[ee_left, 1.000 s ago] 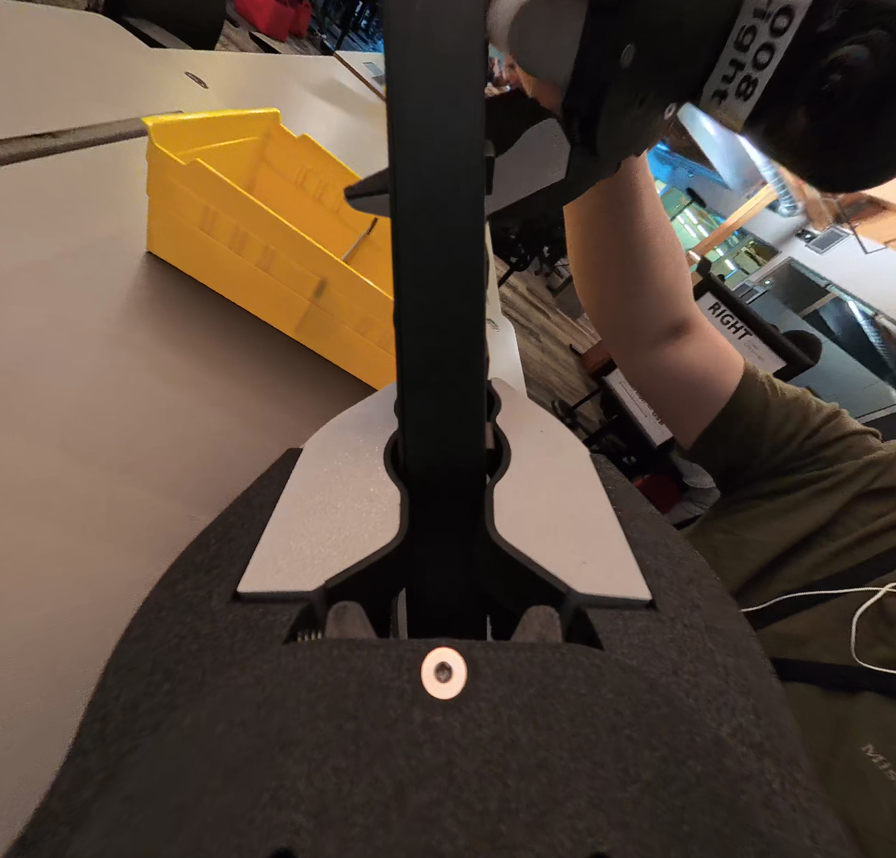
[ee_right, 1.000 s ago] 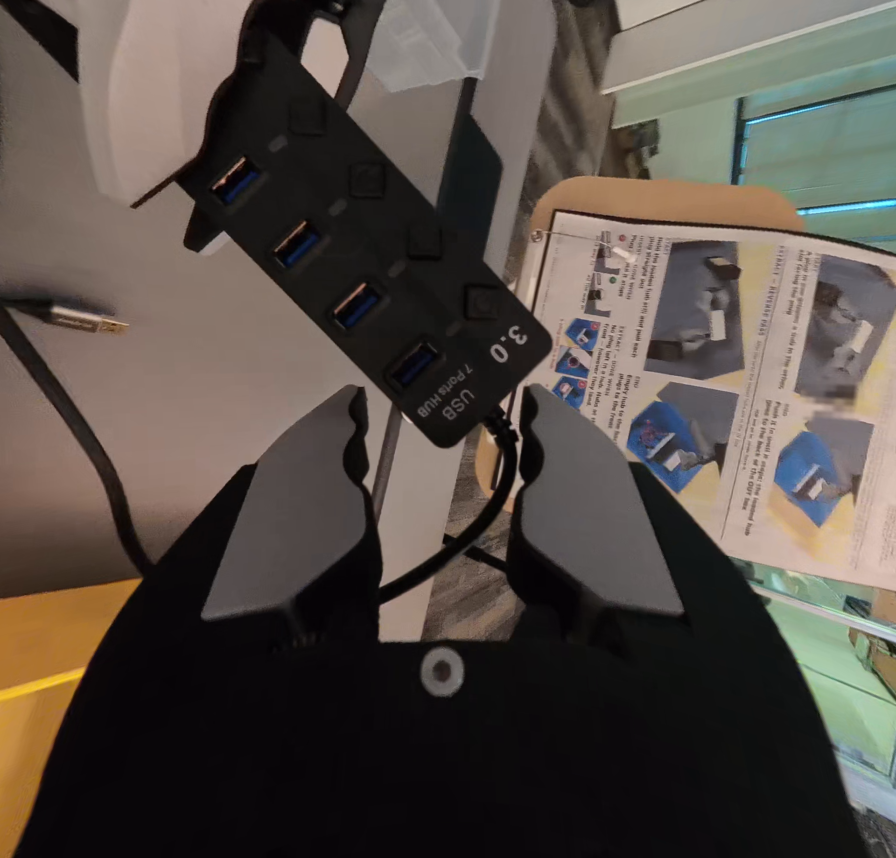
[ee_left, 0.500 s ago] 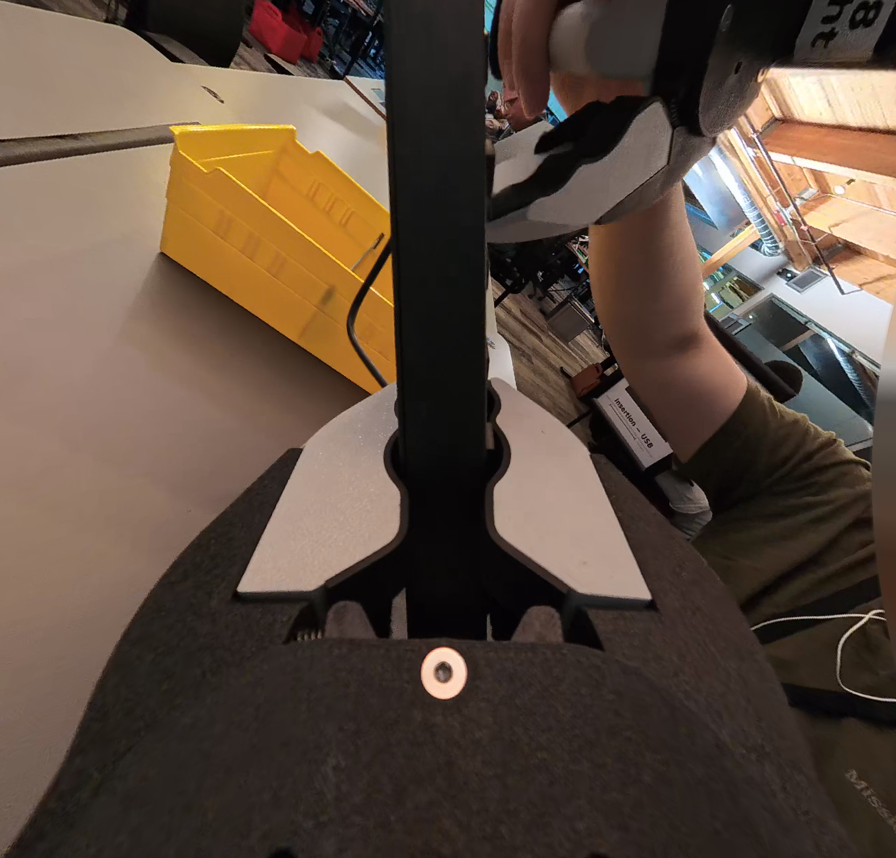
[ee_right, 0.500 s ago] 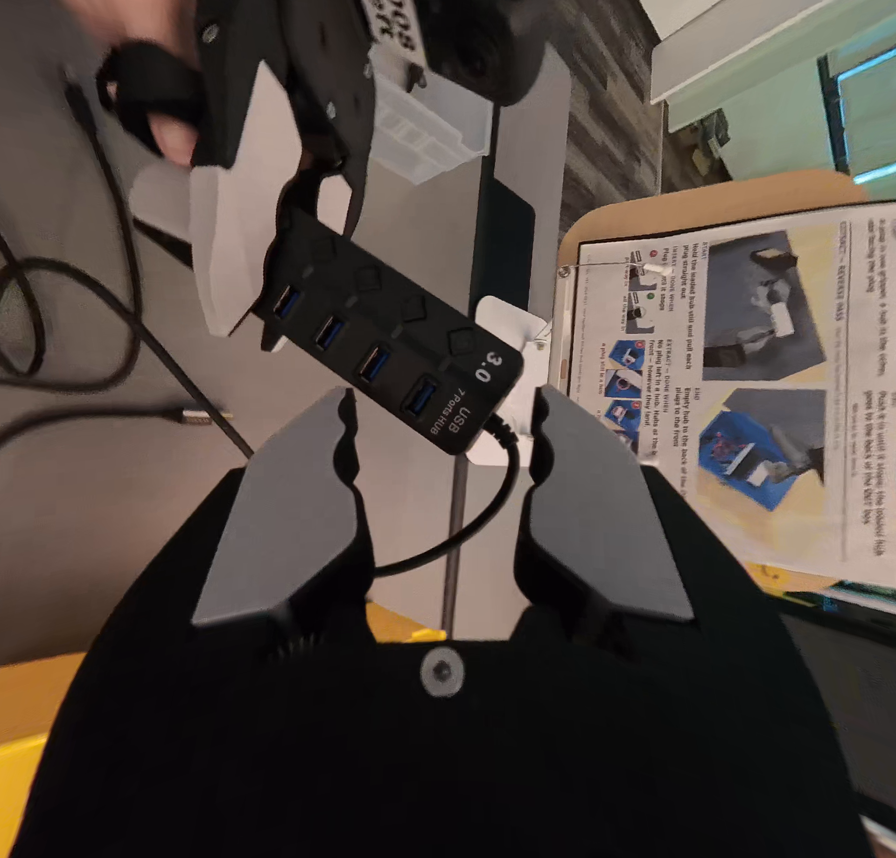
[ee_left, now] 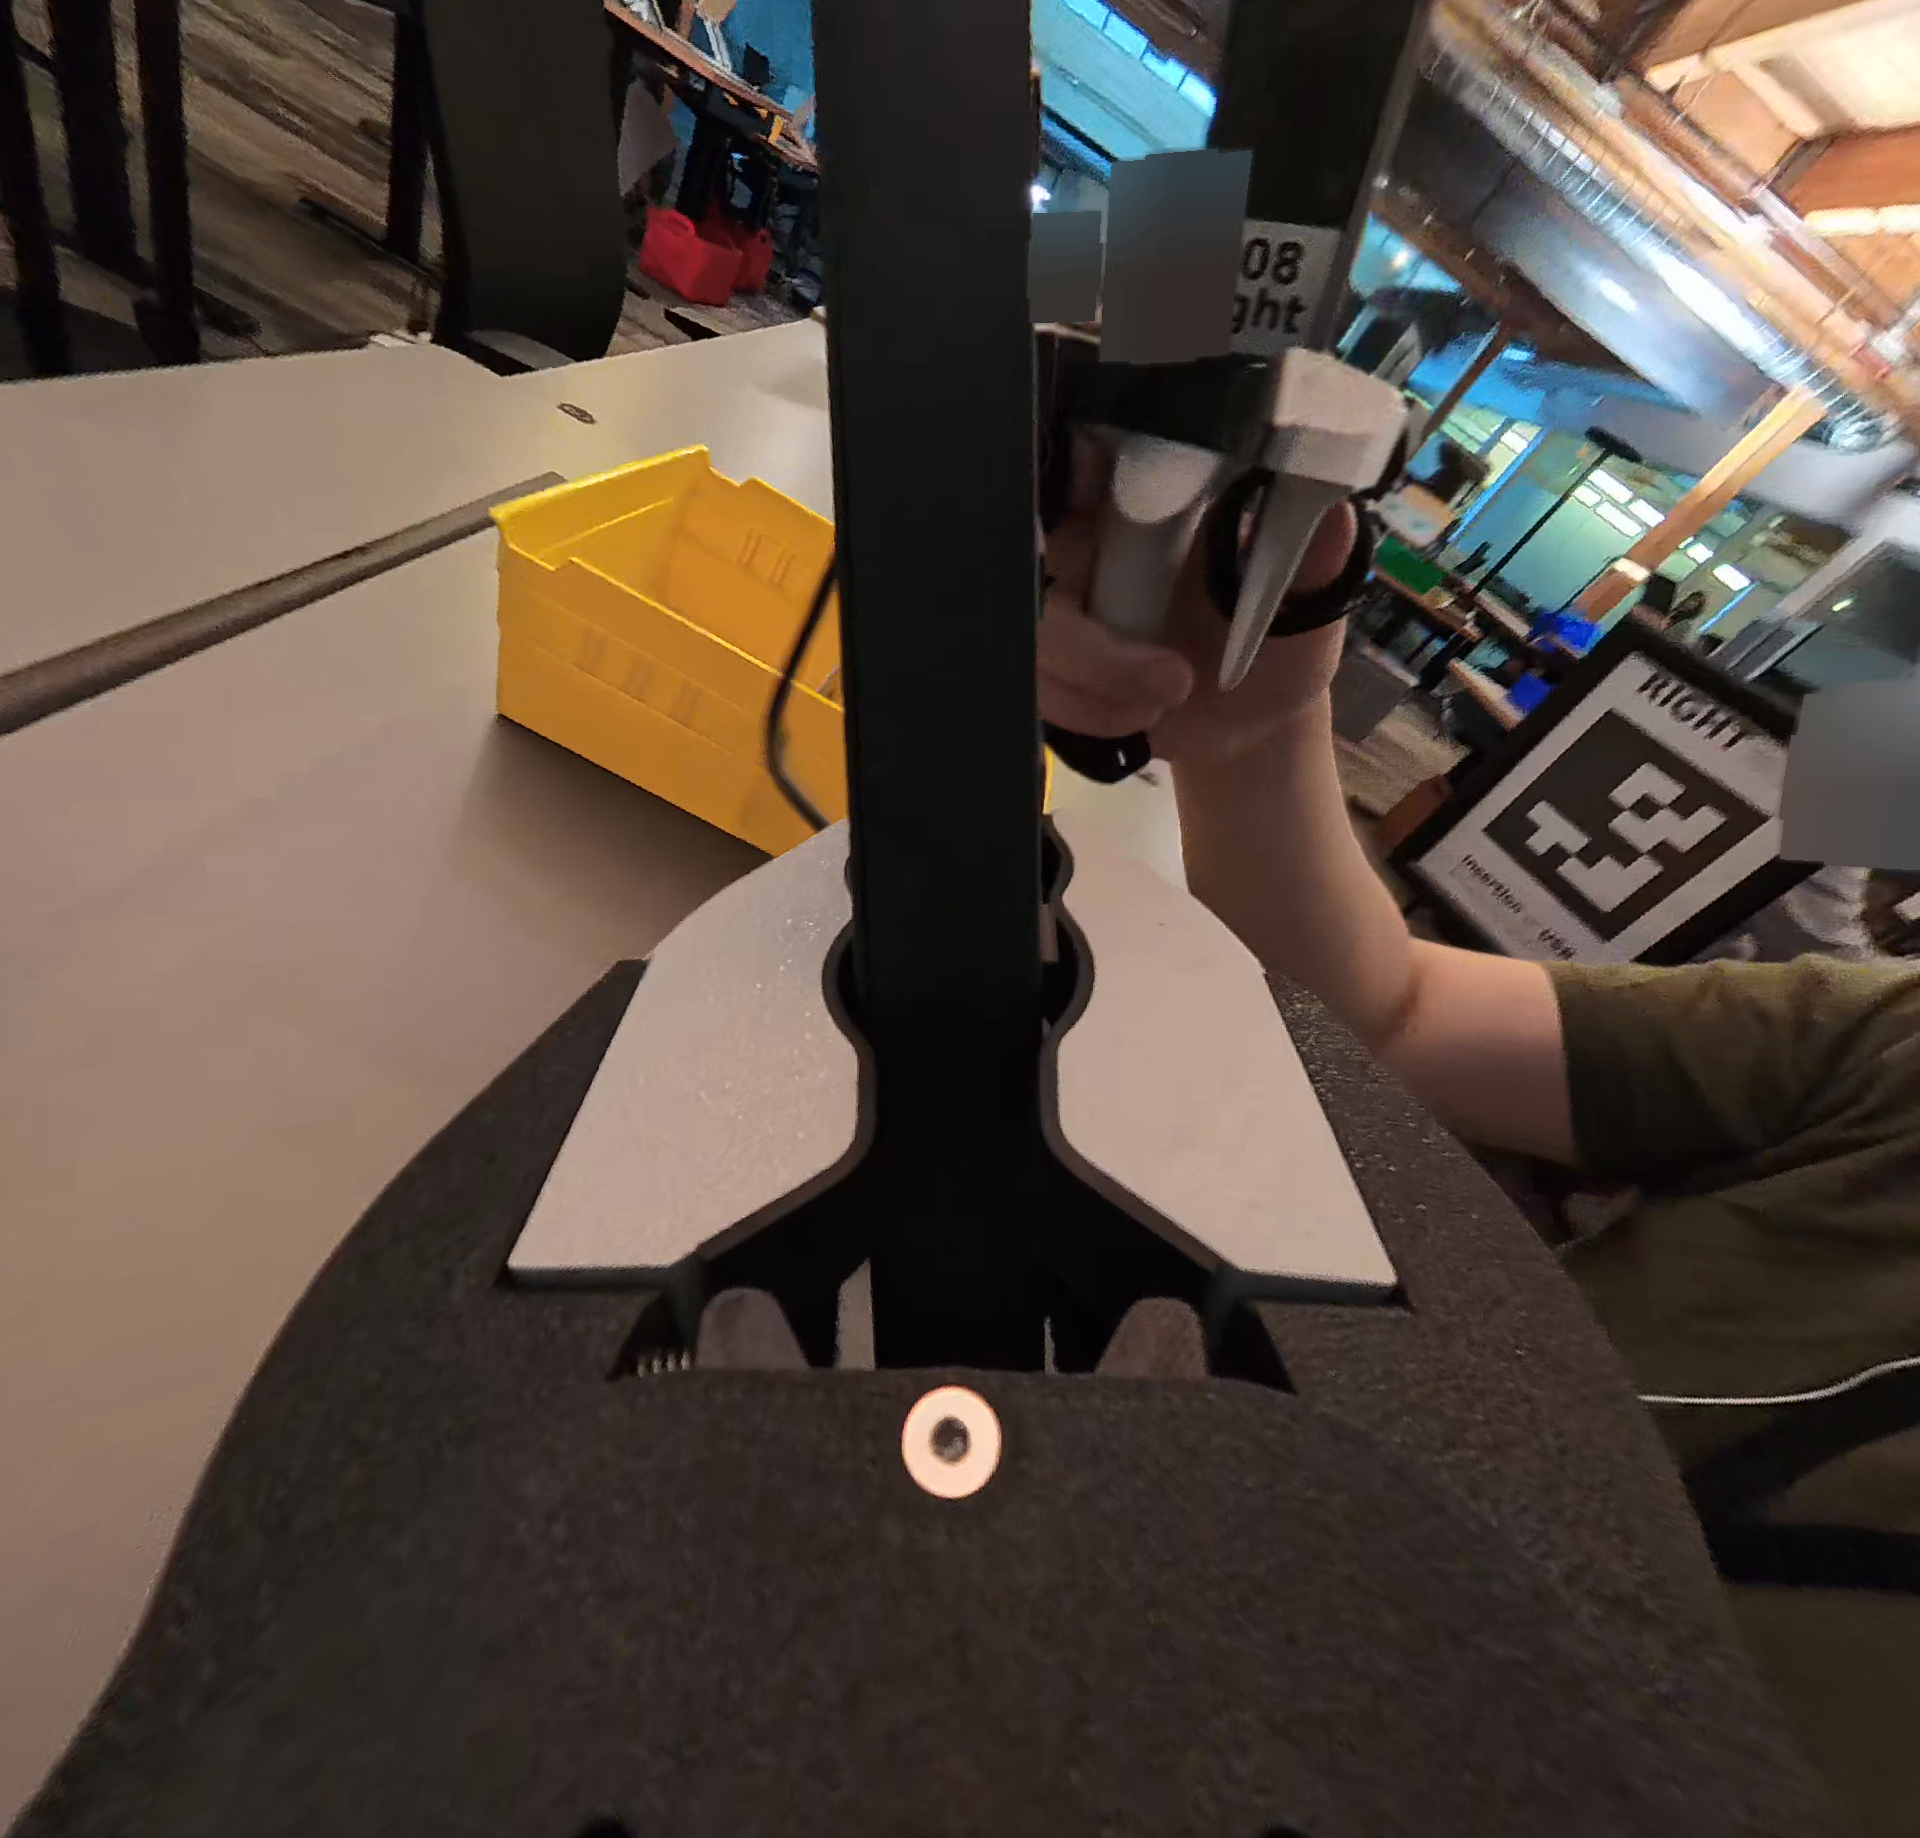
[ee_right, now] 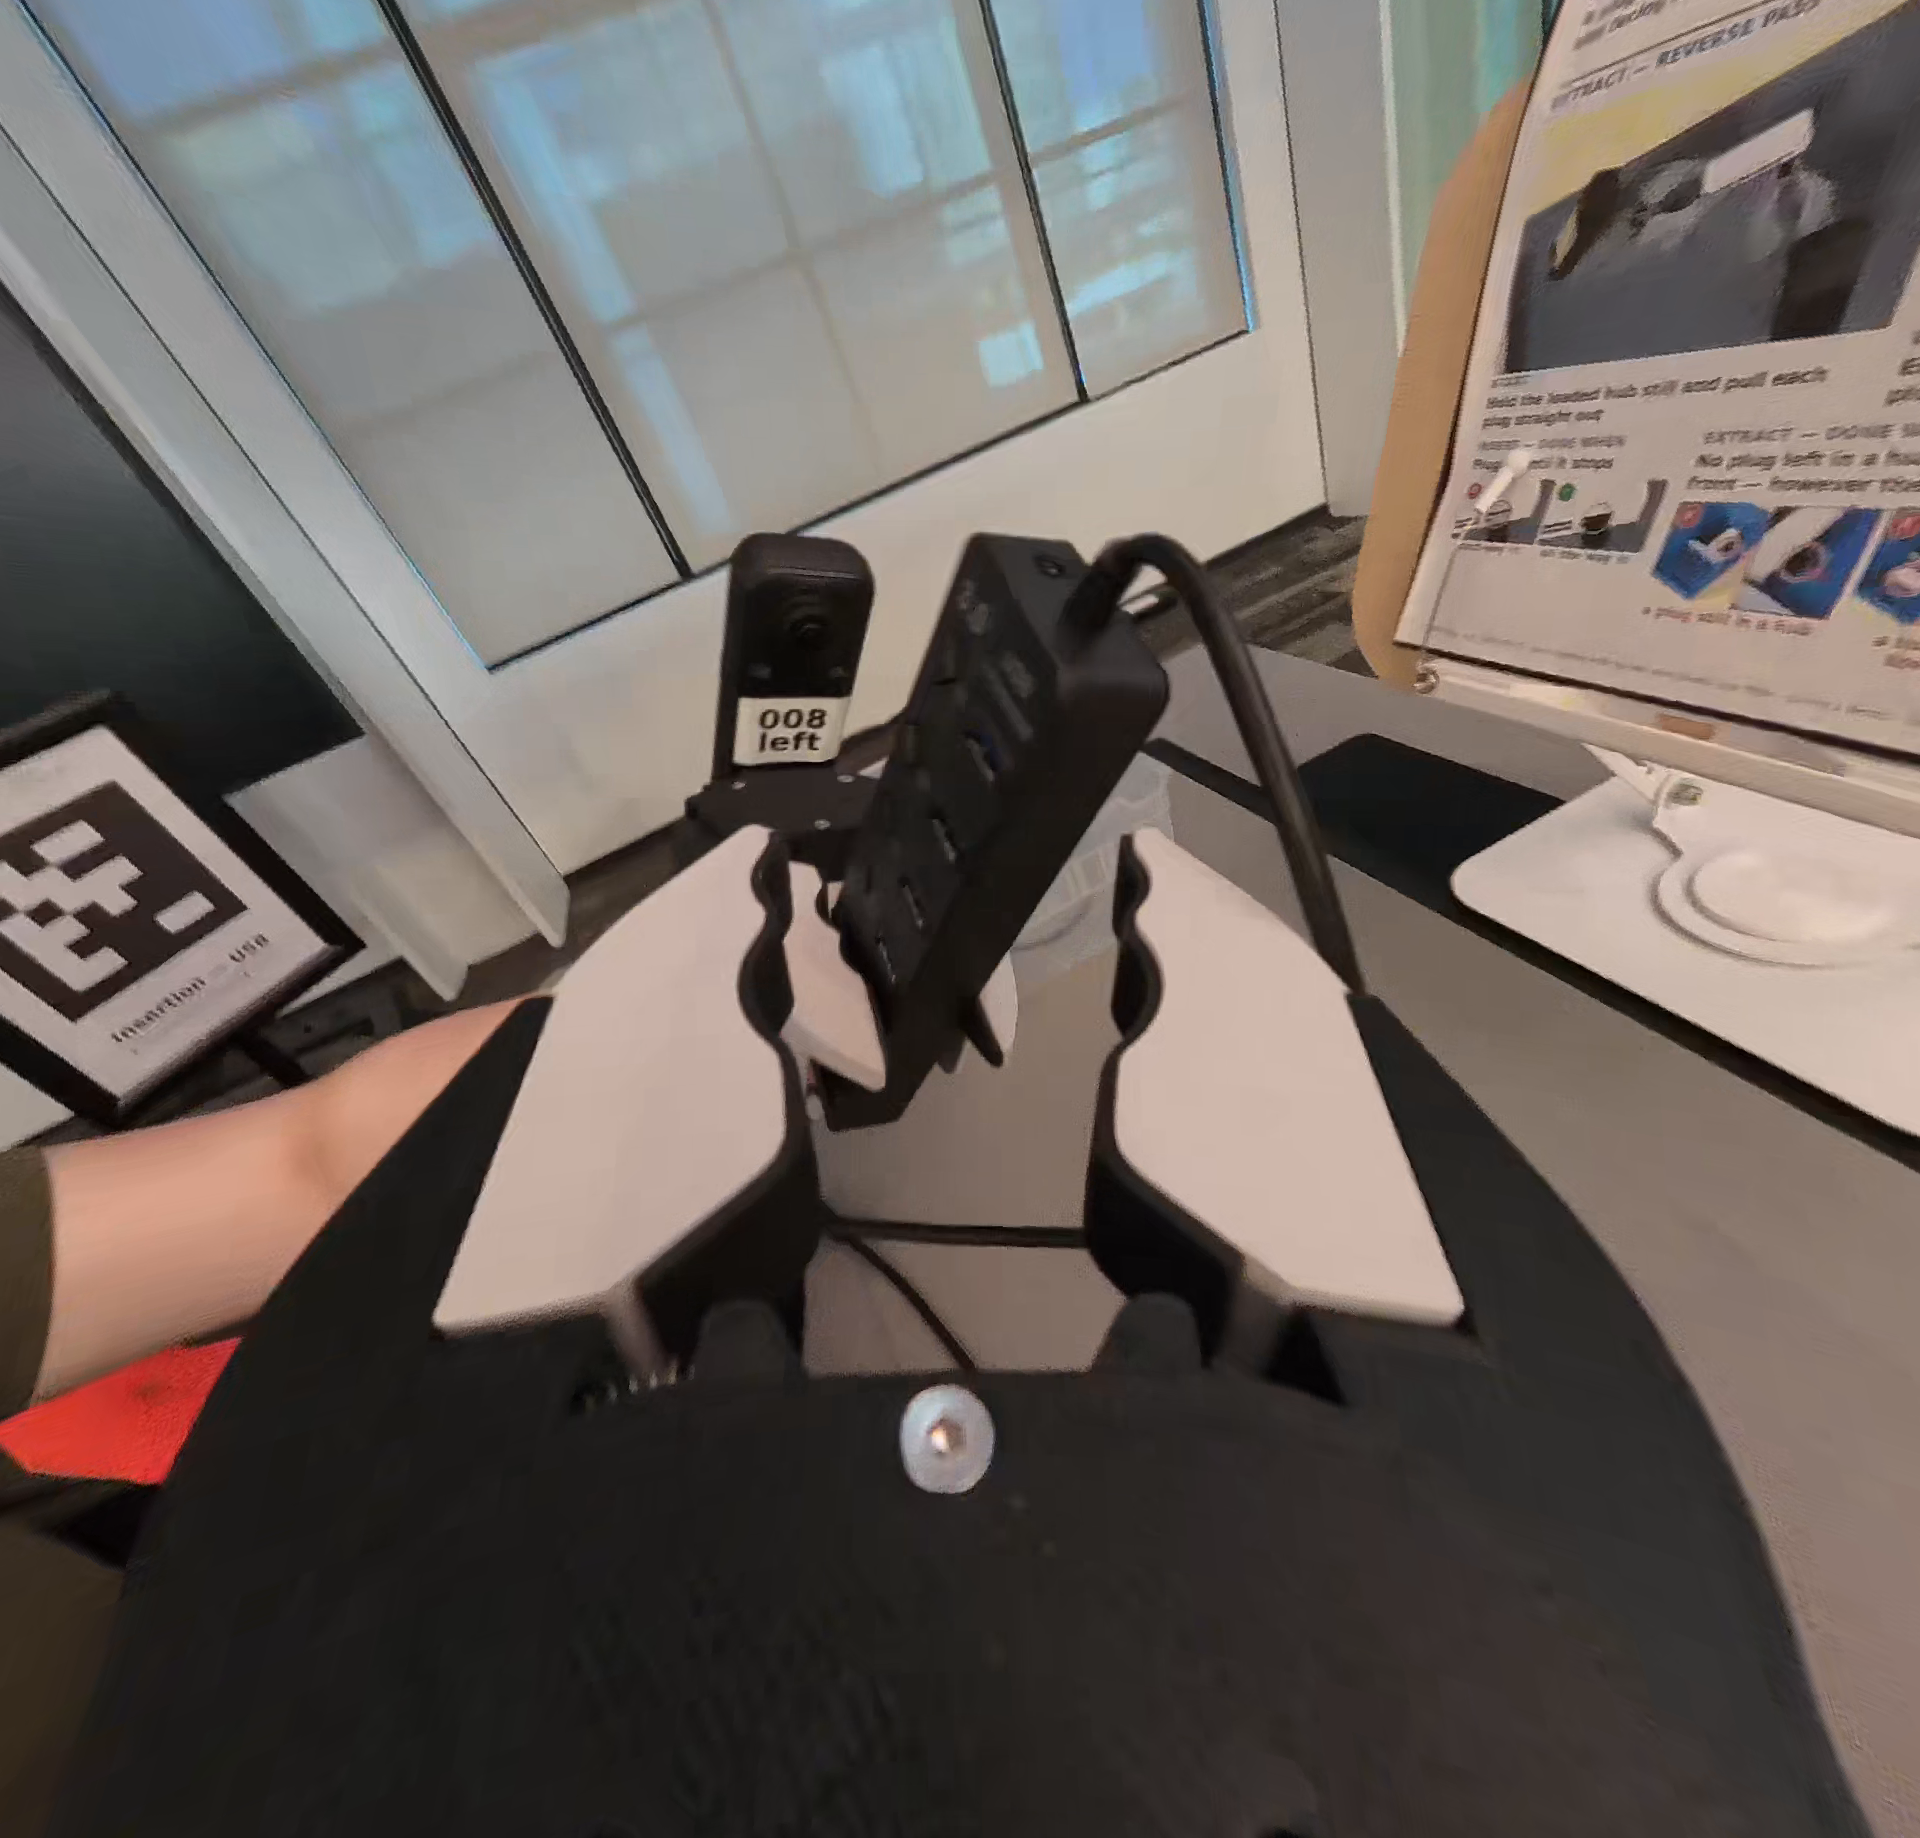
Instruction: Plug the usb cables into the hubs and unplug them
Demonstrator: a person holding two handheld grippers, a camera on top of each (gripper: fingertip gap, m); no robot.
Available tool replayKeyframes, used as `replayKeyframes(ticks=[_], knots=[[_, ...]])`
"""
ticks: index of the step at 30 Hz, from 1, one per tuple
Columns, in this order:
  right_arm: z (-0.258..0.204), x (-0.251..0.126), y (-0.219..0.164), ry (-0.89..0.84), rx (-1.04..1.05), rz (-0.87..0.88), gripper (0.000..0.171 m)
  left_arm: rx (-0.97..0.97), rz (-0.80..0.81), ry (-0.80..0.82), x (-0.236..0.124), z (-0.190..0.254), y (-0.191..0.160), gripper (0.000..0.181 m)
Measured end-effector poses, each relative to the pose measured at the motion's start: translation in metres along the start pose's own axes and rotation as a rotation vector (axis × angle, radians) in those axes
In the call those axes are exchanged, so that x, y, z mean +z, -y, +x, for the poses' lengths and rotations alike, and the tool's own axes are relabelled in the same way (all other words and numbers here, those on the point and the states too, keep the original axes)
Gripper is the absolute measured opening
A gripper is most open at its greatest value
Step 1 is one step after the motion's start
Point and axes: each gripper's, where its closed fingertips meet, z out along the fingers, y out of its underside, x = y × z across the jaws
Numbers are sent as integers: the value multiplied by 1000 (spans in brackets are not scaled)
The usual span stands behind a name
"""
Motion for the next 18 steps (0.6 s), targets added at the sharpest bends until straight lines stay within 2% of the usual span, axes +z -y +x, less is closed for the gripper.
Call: replayKeyframes(ticks=[7,9,13,15,16,18], knots=[[12,10,3,-29,-59,47,62,155,20,66,7,3,1,27],[4,12,2,52,-56,19,52,178,18,90,9,-3,2,27],[9,17,0,87,-60,-73,49,226,16,119,12,-12,8,27],[11,20,-2,100,-87,-106,47,219,5,79,15,-9,9,27],[8,20,0,131,-93,-86,38,210,-5,54,17,-7,9,27],[4,17,1,188,-82,-53,31,187,-25,-14,18,-2,5,27]])
